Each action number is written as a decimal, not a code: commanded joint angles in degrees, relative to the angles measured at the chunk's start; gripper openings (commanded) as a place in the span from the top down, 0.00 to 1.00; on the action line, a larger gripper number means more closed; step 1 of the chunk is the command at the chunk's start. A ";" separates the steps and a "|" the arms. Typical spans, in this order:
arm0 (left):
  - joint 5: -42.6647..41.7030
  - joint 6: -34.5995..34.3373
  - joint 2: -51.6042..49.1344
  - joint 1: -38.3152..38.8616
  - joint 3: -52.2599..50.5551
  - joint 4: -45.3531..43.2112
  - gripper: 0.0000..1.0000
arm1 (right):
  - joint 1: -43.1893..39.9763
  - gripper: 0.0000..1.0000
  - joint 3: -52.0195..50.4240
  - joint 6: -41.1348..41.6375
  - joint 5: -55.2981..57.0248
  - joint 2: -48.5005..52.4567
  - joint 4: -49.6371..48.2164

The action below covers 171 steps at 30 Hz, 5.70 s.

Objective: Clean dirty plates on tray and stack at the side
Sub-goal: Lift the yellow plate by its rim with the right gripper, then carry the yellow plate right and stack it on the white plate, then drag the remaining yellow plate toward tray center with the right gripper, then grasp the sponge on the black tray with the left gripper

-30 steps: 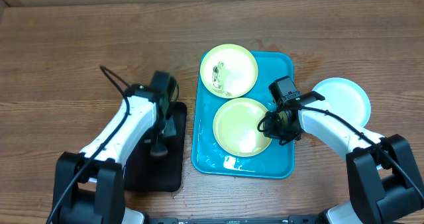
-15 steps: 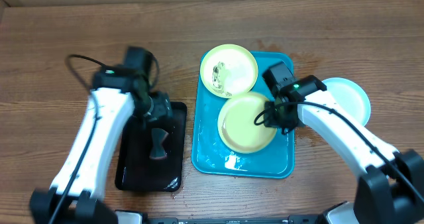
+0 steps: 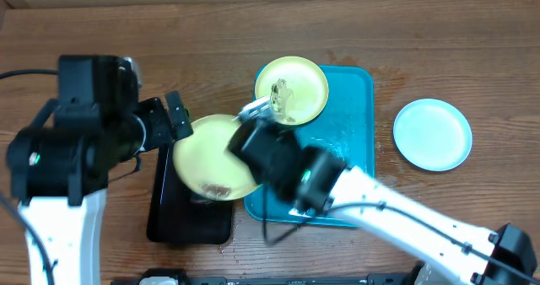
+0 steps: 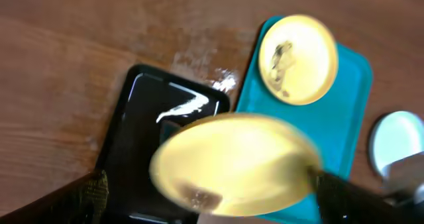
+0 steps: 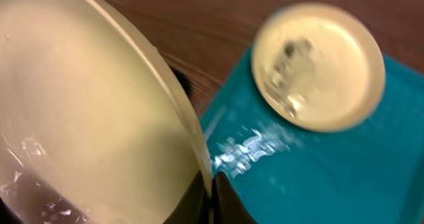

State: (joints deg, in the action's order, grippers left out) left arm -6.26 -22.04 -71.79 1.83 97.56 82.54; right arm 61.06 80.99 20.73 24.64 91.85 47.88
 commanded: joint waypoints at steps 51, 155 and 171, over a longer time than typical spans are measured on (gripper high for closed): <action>-0.66 1.31 -2.21 -0.09 1.60 -0.04 0.00 | 23.02 0.96 0.81 -3.19 47.04 7.82 -5.60; -2.16 6.88 -7.98 0.07 1.57 7.26 0.04 | -44.72 0.96 0.52 -10.19 -31.15 4.85 1.97; -1.11 3.58 -7.98 0.09 -32.26 -6.62 0.22 | -40.06 0.96 -20.90 8.00 -30.05 -1.73 2.62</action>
State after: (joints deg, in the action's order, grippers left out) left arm -6.48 -17.54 -79.72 1.83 73.30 79.99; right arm 20.84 65.21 22.98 -6.57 90.37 54.52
